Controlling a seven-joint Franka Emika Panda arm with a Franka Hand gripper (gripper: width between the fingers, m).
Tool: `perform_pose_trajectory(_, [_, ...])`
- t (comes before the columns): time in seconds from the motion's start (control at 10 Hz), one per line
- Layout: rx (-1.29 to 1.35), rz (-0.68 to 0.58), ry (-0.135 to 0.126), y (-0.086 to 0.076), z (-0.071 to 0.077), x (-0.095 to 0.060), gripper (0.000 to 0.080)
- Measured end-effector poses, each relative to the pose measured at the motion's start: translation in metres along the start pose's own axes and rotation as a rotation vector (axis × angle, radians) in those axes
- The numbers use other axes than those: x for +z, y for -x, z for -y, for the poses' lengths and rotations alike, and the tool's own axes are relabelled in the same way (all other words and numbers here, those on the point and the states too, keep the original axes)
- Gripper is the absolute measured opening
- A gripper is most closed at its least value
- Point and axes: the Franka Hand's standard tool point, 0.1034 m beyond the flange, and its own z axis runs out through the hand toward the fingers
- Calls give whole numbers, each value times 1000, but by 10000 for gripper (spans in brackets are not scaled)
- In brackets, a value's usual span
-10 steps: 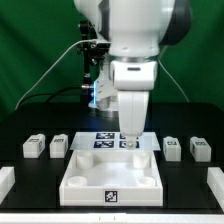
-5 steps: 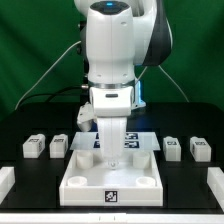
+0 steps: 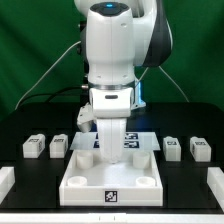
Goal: Assemble one leg
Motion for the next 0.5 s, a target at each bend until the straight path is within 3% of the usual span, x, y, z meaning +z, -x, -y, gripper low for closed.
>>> perform_pose_trajectory(0.5, [0,0,17,0,-4,-2,63])
